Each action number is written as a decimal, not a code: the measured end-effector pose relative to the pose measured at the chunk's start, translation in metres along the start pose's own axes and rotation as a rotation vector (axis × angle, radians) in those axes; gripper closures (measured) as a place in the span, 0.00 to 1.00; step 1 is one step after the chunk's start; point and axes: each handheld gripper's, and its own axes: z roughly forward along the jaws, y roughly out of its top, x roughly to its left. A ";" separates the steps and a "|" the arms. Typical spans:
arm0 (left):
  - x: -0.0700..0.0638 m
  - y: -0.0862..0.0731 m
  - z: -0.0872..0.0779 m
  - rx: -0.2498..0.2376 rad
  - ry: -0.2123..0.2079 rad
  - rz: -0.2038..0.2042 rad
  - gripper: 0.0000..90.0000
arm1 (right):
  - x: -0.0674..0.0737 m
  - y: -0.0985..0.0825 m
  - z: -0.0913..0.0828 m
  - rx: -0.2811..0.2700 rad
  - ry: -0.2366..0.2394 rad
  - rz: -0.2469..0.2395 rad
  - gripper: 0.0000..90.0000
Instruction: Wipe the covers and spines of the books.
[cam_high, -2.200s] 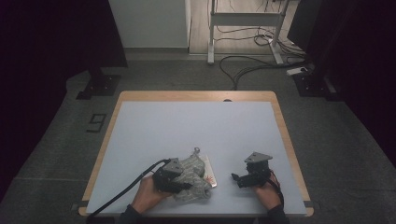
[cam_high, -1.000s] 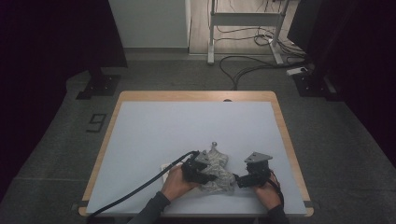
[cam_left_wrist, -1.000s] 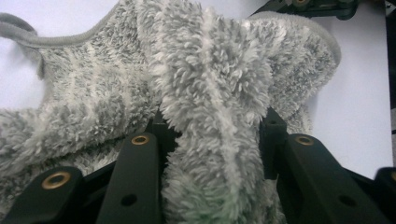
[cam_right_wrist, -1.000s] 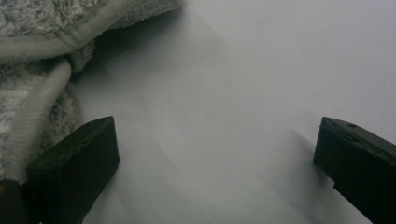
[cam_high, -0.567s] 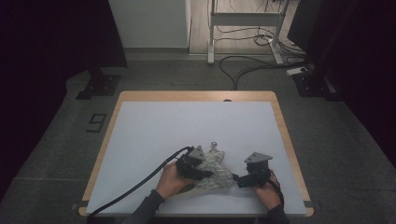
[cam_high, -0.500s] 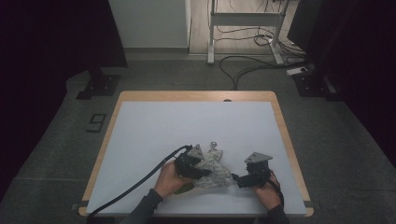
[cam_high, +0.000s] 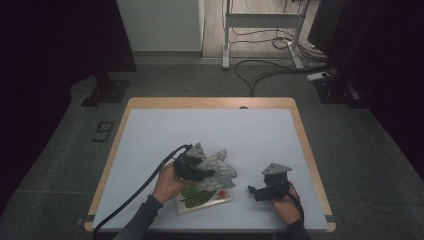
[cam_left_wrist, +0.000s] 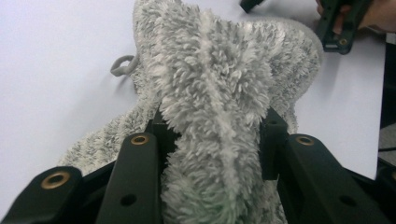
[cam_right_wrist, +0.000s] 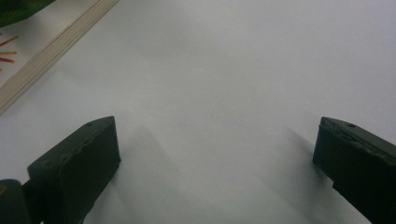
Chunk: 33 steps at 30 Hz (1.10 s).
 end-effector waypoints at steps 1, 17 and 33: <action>0.002 0.000 -0.003 -0.004 0.007 -0.002 0.68 | 0.000 0.000 0.000 0.000 -0.001 -0.001 0.00; 0.041 -0.014 -0.059 -0.022 0.155 -0.068 0.67 | 0.000 0.000 0.000 0.000 -0.001 0.000 0.00; 0.082 -0.050 -0.096 -0.035 0.268 -0.187 0.67 | 0.000 0.000 0.000 0.001 0.000 0.001 0.00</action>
